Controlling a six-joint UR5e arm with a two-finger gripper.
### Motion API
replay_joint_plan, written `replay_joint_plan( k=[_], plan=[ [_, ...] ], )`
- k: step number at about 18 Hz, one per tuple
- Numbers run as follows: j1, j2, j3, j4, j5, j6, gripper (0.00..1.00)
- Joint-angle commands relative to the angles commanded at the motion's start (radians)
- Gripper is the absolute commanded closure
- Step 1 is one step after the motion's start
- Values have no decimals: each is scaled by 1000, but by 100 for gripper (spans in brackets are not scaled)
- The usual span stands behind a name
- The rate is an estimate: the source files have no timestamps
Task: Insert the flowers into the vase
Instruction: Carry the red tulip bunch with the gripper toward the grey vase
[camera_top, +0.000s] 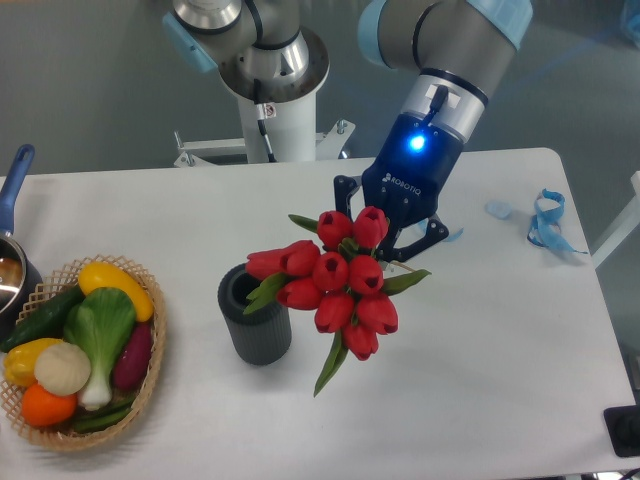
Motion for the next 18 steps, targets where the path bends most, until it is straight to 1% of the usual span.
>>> replay_joint_plan(
  k=[2,4,13,18],
  plan=[
    [-6,0,-8,3,2,2,86],
    [-6,0,3,2,0,-2,86],
    [-17,-3,-3,3,-2,0,86],
    [-49,-9,-6,6,-3,0,85]
  ],
)
